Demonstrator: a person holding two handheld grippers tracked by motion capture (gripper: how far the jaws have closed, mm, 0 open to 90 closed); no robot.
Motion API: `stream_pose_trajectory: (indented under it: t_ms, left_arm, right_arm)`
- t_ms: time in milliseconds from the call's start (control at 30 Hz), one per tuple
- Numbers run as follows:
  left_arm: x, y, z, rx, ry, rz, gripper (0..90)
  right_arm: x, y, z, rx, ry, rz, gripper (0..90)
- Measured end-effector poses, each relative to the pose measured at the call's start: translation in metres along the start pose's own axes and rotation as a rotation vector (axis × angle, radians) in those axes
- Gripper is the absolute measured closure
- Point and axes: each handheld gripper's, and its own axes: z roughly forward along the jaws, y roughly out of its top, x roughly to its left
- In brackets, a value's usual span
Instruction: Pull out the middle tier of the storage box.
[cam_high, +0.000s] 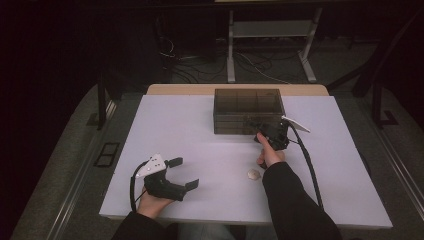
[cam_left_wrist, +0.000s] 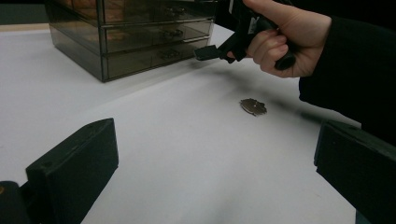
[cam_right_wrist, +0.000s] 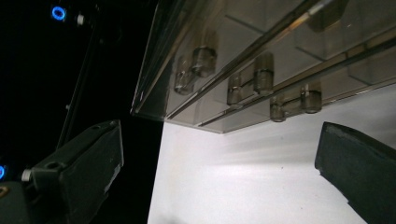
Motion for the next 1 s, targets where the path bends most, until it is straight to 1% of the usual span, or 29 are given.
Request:
stream_pose_trajectory:
  t_ms: [67, 100, 133, 167, 233, 267, 333, 500, 600, 633, 833, 867, 967, 1000]
  left_arm:
    - [0.0, 0.0, 0.0, 0.0, -0.001, 0.0, 0.0]
    - [0.0, 0.0, 0.0, 0.0, -0.002, 0.0, 0.0]
    - [0.0, 0.0, 0.0, 0.0, -0.002, 0.0, 0.0]
    - [0.0, 0.0, 0.0, -0.001, -0.004, -0.001, 0.0]
    - [0.0, 0.0, -0.001, -0.002, -0.005, -0.002, 0.0]
    - [0.0, 0.0, -0.001, -0.002, -0.006, -0.002, 0.0]
    - [0.0, 0.0, -0.001, -0.001, -0.006, -0.002, 0.0]
    - [0.0, 0.0, 0.0, 0.0, -0.006, -0.001, 0.0]
    - [0.0, 0.0, 0.0, 0.001, -0.005, -0.002, 0.0]
    - [0.0, 0.0, 0.0, 0.0, -0.005, -0.002, 0.0]
    - [0.0, 0.0, 0.0, -0.001, -0.004, -0.002, 0.0]
    - [0.0, 0.0, 0.0, 0.0, -0.003, -0.002, 0.0]
    - [0.0, 0.0, 0.0, 0.0, -0.003, -0.002, 0.0]
    - [0.0, 0.0, 0.0, -0.001, -0.003, -0.002, 0.0]
  right_arm:
    - [-0.001, -0.001, 0.001, -0.023, -0.015, 0.016, 0.9]
    - [-0.003, -0.002, 0.001, -0.035, -0.013, 0.022, 9.6]
    - [-0.005, -0.004, 0.0, -0.063, 0.003, 0.032, 16.3]
    - [-0.006, -0.004, -0.001, -0.079, 0.004, 0.042, 16.4]
    - [-0.007, -0.005, -0.001, -0.089, -0.013, 0.04, 16.9]
    - [-0.008, -0.005, 0.0, -0.091, -0.017, 0.039, 20.8]
    - [-0.009, -0.005, -0.001, -0.103, -0.023, 0.043, 23.6]
    - [-0.01, -0.005, 0.0, -0.1, -0.032, 0.025, 32.1]
    - [-0.012, -0.006, 0.001, -0.088, -0.034, 0.038, 35.2]
    - [-0.013, -0.006, 0.001, -0.092, -0.035, 0.032, 36.4]
    - [-0.015, -0.005, 0.002, -0.094, -0.039, 0.042, 44.3]
    - [-0.016, -0.004, 0.002, -0.101, -0.039, 0.035, 45.6]
    - [-0.017, -0.004, 0.003, -0.105, -0.038, 0.053, 49.6]
    - [-0.017, -0.004, 0.003, -0.101, -0.037, 0.066, 50.6]
